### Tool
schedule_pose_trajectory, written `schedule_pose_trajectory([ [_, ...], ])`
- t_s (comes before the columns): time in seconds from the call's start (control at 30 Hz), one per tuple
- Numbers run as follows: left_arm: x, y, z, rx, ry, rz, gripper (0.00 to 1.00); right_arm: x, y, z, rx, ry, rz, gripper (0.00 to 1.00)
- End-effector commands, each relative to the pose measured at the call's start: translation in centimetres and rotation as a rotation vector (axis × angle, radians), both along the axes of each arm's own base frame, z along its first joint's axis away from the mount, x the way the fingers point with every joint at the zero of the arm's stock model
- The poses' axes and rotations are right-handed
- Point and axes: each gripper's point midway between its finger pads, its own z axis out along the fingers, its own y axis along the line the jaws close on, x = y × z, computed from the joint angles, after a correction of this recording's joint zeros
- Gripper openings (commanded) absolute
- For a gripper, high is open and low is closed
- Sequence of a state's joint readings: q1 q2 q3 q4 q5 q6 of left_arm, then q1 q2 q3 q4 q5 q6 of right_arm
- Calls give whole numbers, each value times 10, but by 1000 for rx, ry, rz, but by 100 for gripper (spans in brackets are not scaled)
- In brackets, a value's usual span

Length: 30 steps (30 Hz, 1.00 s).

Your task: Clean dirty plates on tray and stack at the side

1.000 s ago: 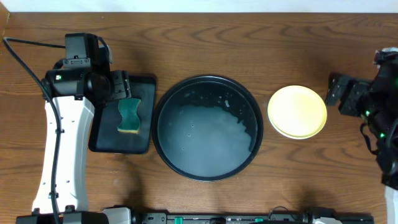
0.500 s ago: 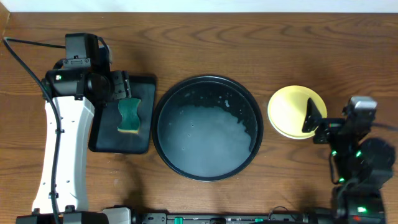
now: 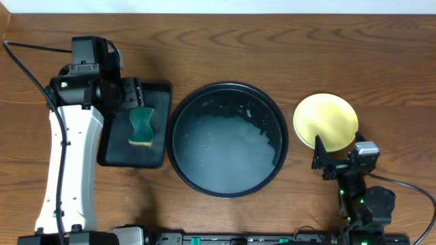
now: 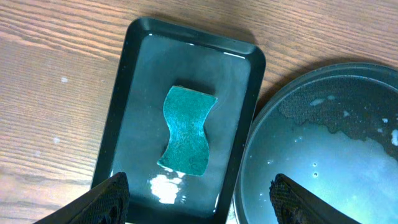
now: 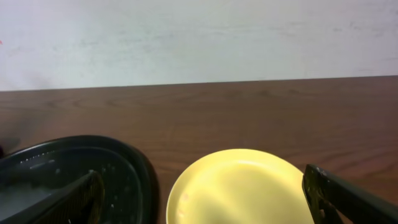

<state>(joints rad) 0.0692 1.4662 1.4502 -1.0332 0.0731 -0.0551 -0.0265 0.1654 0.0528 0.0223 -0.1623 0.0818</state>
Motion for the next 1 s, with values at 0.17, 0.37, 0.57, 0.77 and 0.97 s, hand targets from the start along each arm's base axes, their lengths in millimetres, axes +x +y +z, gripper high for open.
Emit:
schedule_pose_trajectory([
  [0.17, 1, 0, 1, -6, -1, 9, 74, -8, 5, -8, -15, -25, 23, 99],
  [0.37, 1, 0, 1, -6, -1, 9, 73, -9, 5, -7, -15, -33, 26, 99],
  [0.57, 1, 0, 1, -6, -1, 9, 74, -9, 5, -7, -16, -33, 26, 99],
  [0.77, 1, 0, 1, -6, -1, 9, 74, -9, 5, -7, -16, -33, 26, 99],
  [0.97, 1, 0, 1, -6, -1, 9, 74, -9, 5, -7, -15, -33, 26, 99],
])
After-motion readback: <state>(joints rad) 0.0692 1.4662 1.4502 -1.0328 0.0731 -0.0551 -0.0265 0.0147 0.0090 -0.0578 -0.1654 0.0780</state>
